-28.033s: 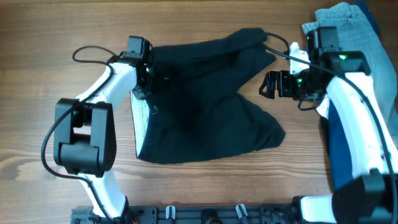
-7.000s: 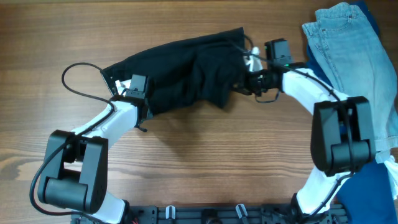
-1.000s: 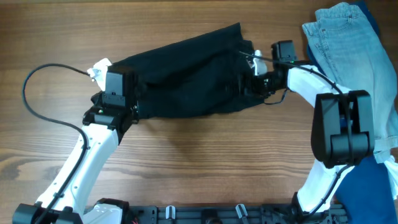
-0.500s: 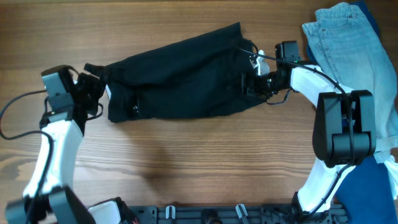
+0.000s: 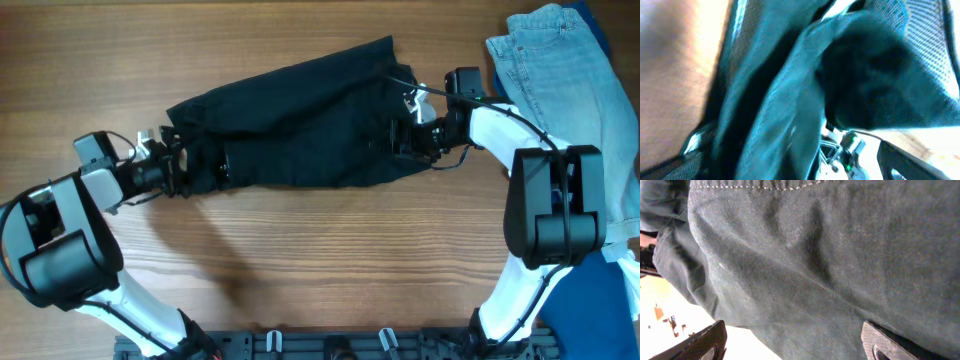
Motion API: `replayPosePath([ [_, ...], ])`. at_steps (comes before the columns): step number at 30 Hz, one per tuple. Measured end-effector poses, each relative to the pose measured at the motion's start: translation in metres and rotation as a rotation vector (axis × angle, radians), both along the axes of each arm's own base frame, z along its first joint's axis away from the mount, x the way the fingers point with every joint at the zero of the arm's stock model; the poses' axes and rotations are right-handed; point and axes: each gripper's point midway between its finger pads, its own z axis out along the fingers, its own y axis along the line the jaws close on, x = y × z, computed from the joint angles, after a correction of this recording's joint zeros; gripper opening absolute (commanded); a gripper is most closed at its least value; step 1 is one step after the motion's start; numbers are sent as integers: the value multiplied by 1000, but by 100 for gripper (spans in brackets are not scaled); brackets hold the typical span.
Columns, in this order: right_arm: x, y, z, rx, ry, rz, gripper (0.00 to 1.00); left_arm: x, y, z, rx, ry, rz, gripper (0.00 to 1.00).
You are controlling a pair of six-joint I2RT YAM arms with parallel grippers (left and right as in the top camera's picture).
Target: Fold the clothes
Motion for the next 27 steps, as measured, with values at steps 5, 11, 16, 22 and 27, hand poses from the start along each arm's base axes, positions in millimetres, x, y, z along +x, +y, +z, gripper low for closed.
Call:
replayPosePath([
  [5, -1, 0, 0, 1, 8, -4, 87, -28, 44, 1, -48, 15, 97, 100],
  [11, 0, 0, 0, 5, 11, -10, 87, -43, 83, 1, -38, -7, 197, 100],
  [16, 0, 0, 0, 6, 14, -16, 88, -39, 73, 1, -19, -25, 157, 100],
  [22, 1, 0, 1, 7, 19, -23, 88, -21, 38, -1, 24, -52, 45, 100],
  [27, 1, 0, 1, 7, 19, -23, 87, -6, 5, -1, 34, -57, -29, 100],
])
